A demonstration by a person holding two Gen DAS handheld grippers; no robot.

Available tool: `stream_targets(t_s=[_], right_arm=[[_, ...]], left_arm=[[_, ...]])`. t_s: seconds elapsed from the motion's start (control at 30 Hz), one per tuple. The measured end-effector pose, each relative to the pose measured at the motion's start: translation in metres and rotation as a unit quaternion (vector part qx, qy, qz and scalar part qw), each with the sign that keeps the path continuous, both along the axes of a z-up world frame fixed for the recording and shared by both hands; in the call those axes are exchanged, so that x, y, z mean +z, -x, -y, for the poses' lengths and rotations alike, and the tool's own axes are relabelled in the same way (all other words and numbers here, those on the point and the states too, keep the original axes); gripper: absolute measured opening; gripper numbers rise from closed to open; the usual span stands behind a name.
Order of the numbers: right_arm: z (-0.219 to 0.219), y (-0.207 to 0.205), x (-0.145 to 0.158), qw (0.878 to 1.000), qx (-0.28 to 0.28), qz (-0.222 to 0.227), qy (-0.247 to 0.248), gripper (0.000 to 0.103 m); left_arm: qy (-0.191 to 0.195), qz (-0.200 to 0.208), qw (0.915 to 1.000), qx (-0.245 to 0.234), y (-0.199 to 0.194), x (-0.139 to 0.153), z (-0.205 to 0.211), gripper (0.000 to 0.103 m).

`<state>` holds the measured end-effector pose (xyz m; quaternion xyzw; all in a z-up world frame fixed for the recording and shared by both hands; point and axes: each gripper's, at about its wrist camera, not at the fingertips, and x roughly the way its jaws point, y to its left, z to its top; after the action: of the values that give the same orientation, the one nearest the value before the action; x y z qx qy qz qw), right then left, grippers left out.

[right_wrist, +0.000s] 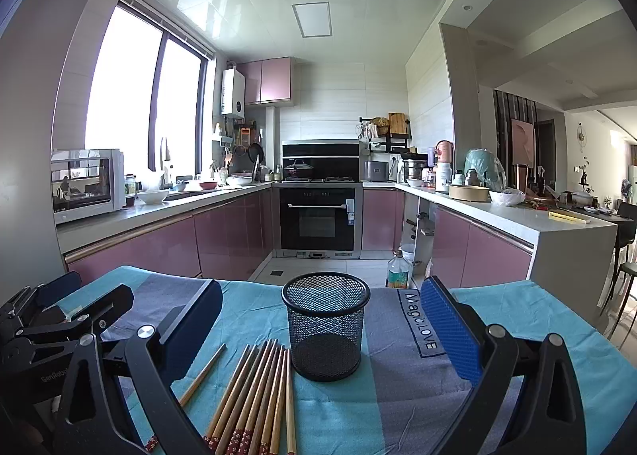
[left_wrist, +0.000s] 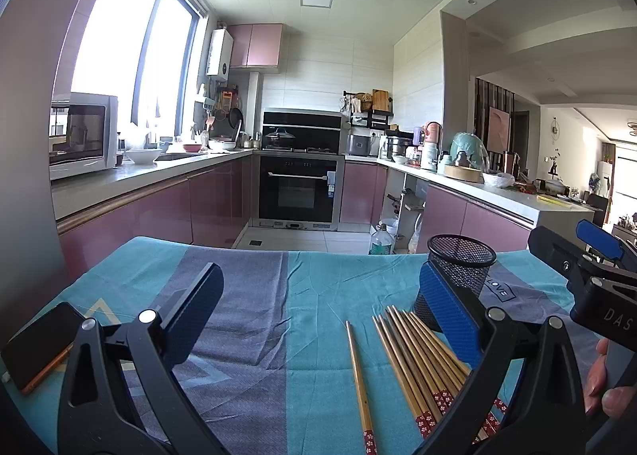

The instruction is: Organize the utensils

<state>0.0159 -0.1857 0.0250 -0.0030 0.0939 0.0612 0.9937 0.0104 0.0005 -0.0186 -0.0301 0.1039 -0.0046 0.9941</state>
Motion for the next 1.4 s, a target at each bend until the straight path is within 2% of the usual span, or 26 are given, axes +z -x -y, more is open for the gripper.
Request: stream_targets(t_s=[0.63, 0.9, 1.07, 1.13, 1.27, 1.3, 1.37, 1.4], right_arm=[[0.0, -0.001, 0.0, 1.0, 0.005, -0.009, 0.001, 0.097], [0.005, -0.025, -0.018, 0.995, 0.034, -0.093, 0.005, 0.097], [0.002, -0.042, -0.04, 0.984, 0.05, -0.17, 0.027, 0.096], [0.001, -0.049, -0.051, 0.977, 0.058, -0.204, 0.035, 0.088], [0.004, -0.066, -0.07, 0.959, 0.074, -0.273, 0.024, 0.071], [0.005, -0.069, -0.074, 0.955, 0.076, -0.285, 0.022, 0.069], [0.005, -0.075, -0.08, 0.95, 0.08, -0.301, 0.024, 0.057], [0.003, -0.078, -0.081, 0.947, 0.083, -0.308, 0.028, 0.055]], left_arm=[[0.002, -0.016, 0.9998, -0.01, -0.003, -0.002, -0.001, 0.097], [-0.01, -0.078, 0.9964, -0.032, -0.022, -0.014, -0.002, 0.097], [-0.033, -0.132, 0.9888, -0.062, -0.041, -0.023, 0.005, 0.097], [-0.038, -0.151, 0.9852, -0.071, -0.048, -0.027, 0.007, 0.096], [-0.04, -0.191, 0.9765, -0.093, -0.066, -0.038, 0.009, 0.083], [-0.04, -0.203, 0.9734, -0.099, -0.072, -0.042, 0.01, 0.082], [-0.04, -0.226, 0.9673, -0.108, -0.082, -0.05, 0.012, 0.078], [-0.042, -0.236, 0.9644, -0.112, -0.084, -0.054, 0.016, 0.077]])
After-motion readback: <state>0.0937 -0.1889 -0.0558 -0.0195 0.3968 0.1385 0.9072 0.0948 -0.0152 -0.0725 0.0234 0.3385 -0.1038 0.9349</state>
